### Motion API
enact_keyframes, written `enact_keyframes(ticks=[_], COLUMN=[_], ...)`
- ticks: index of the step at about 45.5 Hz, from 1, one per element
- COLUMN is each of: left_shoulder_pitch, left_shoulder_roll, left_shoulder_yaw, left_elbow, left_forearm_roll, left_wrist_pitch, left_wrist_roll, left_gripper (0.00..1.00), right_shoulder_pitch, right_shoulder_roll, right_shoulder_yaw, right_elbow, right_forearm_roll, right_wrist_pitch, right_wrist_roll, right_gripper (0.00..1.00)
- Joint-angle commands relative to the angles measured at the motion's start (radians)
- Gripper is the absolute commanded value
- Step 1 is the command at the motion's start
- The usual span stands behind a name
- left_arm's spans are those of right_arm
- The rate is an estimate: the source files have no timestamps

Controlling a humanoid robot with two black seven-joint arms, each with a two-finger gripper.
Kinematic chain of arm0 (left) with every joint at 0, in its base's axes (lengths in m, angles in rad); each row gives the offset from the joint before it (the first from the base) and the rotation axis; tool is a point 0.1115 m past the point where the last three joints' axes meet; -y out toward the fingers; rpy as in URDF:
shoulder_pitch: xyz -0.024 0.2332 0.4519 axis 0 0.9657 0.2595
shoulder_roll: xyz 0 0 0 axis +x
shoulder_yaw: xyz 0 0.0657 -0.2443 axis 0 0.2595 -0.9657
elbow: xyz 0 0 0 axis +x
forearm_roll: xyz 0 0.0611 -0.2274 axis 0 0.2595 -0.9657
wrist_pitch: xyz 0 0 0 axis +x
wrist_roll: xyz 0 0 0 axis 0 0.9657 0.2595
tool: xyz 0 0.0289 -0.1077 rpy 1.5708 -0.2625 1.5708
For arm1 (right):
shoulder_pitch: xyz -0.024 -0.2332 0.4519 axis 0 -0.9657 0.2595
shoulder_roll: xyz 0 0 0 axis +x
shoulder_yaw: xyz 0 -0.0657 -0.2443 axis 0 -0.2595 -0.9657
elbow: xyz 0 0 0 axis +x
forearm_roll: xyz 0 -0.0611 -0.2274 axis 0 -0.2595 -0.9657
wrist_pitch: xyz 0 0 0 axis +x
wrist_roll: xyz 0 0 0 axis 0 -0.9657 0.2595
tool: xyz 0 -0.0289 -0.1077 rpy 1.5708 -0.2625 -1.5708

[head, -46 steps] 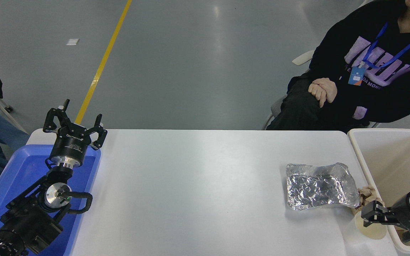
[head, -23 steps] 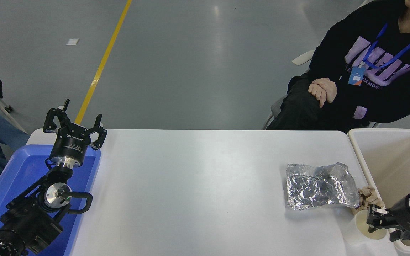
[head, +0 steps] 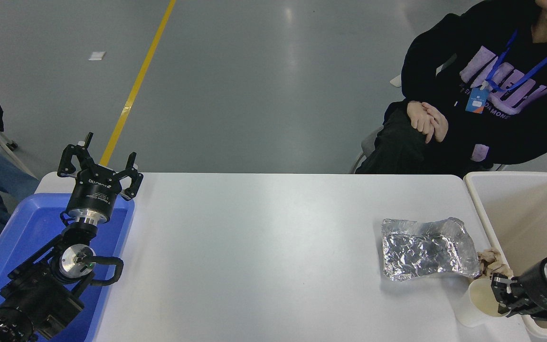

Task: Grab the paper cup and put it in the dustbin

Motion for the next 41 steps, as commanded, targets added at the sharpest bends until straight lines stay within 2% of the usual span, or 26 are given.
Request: enact_keyframes(ticks=[1, 19, 37, 41], left_shoulder_pitch=[0.0, 0.0, -0.001, -0.001], left_shoulder_roll=[0.0, 0.0, 0.0, 0.0], left_shoulder_yaw=[0.0, 0.0, 0.002, 0.002], left_elbow=[0.0, 0.0, 0.0, 0.0], left_forearm_roll=[0.0, 0.0, 0.0, 0.002], left_wrist_pitch=[0.0, 0.0, 0.0, 0.0], left_wrist_roll=[0.0, 0.0, 0.002, 0.002], left_gripper=[0.98, 0.98, 0.98, 0.98], right_shoulder_pitch=[0.004, 0.122, 0.559, 0.653], right_shoulder_roll=[-0.017, -0.072, -0.092, -0.092], right_shoulder_yaw=[-0.002, -0.073, -0.218, -0.244], right_elbow=[0.002, 0.04, 0.143, 0.17], right_forearm_roll=[0.034, 0.033, 0.024, 0.024], right_wrist_pitch=[0.005, 0.062, 0.456, 0.461], right_wrist_roll=[0.0, 0.002, 0.002, 0.002], right_gripper=[0.0, 0.0, 0.0, 0.0])
